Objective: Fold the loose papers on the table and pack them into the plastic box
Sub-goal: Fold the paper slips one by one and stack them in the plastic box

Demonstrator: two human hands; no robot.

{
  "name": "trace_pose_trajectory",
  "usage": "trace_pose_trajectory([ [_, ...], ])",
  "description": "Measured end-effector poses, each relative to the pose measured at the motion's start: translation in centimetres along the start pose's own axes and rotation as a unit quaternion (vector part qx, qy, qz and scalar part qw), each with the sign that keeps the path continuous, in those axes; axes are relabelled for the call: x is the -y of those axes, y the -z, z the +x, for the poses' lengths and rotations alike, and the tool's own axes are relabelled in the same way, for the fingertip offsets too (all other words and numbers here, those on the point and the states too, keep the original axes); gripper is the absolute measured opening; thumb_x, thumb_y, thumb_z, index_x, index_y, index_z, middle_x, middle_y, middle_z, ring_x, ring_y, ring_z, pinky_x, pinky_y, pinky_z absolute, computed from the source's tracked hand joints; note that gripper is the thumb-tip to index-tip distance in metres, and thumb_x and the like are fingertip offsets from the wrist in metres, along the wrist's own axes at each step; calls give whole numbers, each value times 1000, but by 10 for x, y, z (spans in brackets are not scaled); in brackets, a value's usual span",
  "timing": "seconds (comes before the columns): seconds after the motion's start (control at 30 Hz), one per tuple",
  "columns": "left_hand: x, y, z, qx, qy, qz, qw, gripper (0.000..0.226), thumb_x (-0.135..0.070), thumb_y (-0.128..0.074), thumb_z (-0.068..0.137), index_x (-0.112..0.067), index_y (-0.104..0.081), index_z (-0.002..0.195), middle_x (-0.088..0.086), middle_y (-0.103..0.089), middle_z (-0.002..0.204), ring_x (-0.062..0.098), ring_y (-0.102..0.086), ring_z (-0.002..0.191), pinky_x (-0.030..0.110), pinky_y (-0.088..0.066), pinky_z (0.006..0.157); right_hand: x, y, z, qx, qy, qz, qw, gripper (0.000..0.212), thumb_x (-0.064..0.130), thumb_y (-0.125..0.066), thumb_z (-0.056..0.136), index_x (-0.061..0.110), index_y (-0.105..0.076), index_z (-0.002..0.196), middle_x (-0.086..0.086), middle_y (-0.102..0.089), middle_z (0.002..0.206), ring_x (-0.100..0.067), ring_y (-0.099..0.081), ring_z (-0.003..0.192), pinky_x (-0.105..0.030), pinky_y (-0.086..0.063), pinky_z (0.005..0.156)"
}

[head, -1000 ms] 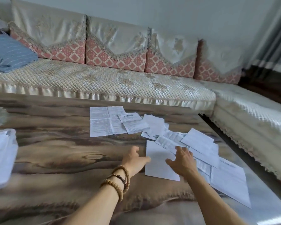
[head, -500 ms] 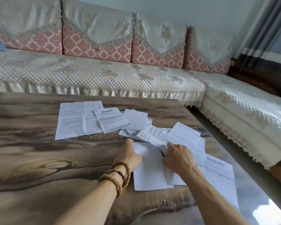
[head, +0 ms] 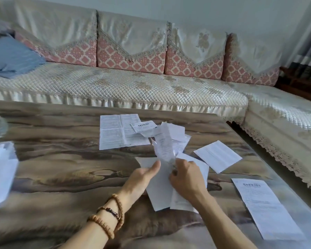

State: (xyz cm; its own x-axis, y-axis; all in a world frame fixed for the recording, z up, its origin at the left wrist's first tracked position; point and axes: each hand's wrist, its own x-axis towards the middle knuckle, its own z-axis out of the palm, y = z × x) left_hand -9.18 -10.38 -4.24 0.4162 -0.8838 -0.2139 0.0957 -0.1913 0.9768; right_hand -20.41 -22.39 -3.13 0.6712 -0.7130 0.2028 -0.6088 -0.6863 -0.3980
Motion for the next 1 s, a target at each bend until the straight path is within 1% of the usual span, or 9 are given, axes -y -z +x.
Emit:
trace_pose_trajectory([
  [0.1, 4, 24, -29, -31, 29, -124, 991, 50, -55, -56, 87, -13, -75, 105, 14, -73, 107, 28, -69, 102, 45, -51, 95, 57, -27, -30, 33, 59, 50, 996, 4, 18, -51, 82, 16, -51, 78, -12, -69, 85, -37, -60, 79, -34, -41, 59],
  [0.27, 27, 75, -53, -266, 71, -155, 949, 19, -11, -60, 89, 0, -71, 101, 13, -73, 81, 29, -68, 75, 36, -53, 71, 97, -48, -70, 198, 51, 207, 957, 51, 59, -54, 81, 27, -65, 120, 15, -66, 118, -3, -60, 108, -17, -45, 84],
  [0.4, 38, 97, -72, -289, 84, -149, 942, 14, -5, -63, 89, -8, -69, 101, 11, -74, 93, 31, -70, 88, 47, -56, 85, 93, -62, -73, 60, -1, 231, 971, 22, 36, -61, 91, 25, -71, 107, 13, -68, 112, -5, -59, 108, -18, -44, 84],
  [0.47, 36, 104, -82, -278, 76, -139, 947, 9, -8, -65, 90, -9, -71, 97, 11, -75, 92, 29, -71, 87, 45, -57, 83, 87, -64, -69, -20, -109, 164, 980, 42, 39, -64, 88, 23, -58, 126, 2, -58, 130, -19, -49, 122, -32, -41, 99],
  [0.63, 31, 119, -93, -240, 64, -119, 961, 11, -10, -71, 87, -7, -74, 97, 8, -76, 90, 27, -73, 86, 46, -58, 84, 86, -61, -60, 32, -245, 145, 958, 96, 64, -62, 77, 16, -23, 149, -7, -37, 152, -25, -28, 142, -46, -20, 116],
  [0.73, 26, 123, -94, -212, 66, -92, 971, 13, -11, -72, 87, -7, -74, 99, 8, -76, 94, 26, -73, 89, 46, -57, 87, 94, -58, -63, 69, -200, 200, 957, 105, 73, -59, 61, 26, -25, 149, 0, -33, 154, -21, -31, 141, -50, -16, 117],
  [0.87, 21, 126, -85, -229, 53, -14, 972, 13, -13, -76, 83, -11, -74, 96, 4, -76, 95, 21, -71, 89, 40, -57, 87, 89, -60, -76, 178, -34, 86, 980, 105, 66, -54, 57, 32, -20, 150, 7, -26, 154, -15, -23, 143, -53, -16, 116],
  [0.93, 16, 125, -80, -249, 30, 81, 965, 9, -21, -77, 82, -14, -73, 84, -3, -74, 85, 12, -69, 79, 29, -56, 75, 84, -66, -79, 172, 3, 2, 985, 90, 54, -56, 71, 28, -21, 149, 7, -33, 149, -15, -25, 141, -50, -18, 115],
  [1.0, 6, 124, -78, -309, 5, 193, 931, 39, -37, -71, 85, -14, -56, 57, -5, -58, 55, 10, -54, 52, 22, -44, 54, 78, -72, -79, 111, 26, -61, 992, 64, 44, -52, 82, 23, -34, 140, 4, -46, 137, -19, -38, 132, -42, -30, 108],
])
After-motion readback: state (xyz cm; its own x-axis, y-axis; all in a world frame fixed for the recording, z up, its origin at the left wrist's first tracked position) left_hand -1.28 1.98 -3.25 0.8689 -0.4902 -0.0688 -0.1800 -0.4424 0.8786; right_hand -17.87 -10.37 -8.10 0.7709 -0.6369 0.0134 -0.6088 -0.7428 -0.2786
